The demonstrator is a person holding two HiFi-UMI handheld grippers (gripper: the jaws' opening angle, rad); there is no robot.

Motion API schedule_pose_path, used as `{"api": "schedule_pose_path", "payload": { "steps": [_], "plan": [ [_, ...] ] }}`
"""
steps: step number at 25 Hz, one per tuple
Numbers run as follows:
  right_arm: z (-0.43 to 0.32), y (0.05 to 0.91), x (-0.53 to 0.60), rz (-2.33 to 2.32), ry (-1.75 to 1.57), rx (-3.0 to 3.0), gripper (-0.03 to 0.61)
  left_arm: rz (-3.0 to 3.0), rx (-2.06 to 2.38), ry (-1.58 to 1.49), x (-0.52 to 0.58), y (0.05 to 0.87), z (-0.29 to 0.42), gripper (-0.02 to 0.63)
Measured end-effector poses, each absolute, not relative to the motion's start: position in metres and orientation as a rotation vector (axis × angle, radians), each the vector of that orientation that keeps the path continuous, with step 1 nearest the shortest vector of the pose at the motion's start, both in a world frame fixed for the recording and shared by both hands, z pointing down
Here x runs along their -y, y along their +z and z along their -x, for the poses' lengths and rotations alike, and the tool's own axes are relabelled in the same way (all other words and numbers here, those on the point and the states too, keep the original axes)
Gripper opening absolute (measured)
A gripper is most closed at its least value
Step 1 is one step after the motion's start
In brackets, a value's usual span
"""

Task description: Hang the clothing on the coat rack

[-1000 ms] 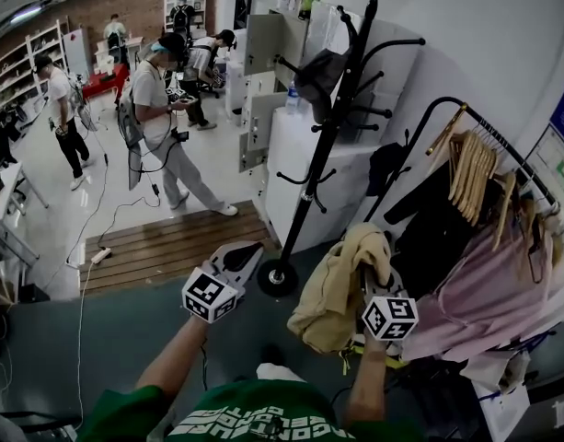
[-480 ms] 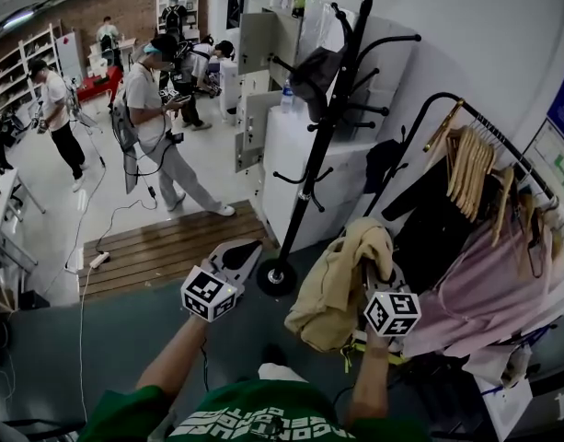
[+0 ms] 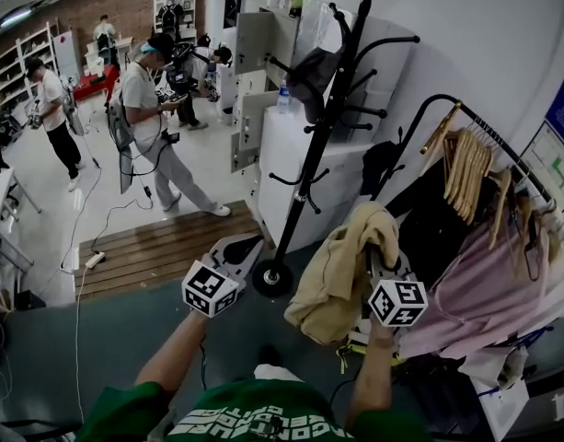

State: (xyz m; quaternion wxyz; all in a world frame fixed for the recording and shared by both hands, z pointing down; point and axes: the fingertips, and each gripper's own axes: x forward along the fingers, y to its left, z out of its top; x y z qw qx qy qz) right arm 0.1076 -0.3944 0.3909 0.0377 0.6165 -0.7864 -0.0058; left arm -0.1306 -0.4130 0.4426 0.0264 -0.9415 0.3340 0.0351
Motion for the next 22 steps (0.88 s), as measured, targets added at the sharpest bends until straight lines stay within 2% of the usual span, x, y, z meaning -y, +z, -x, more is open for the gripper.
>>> {"api": "schedule_pose_path", "payload": {
  "steps": [22],
  "plan": [
    [-0.131, 0.282, 0.460, -1.906, -0.250, 2.513, 0.041, 2.857, -1.032, 0.138, 0.443, 0.419, 0.115, 0.005]
  ]
}}
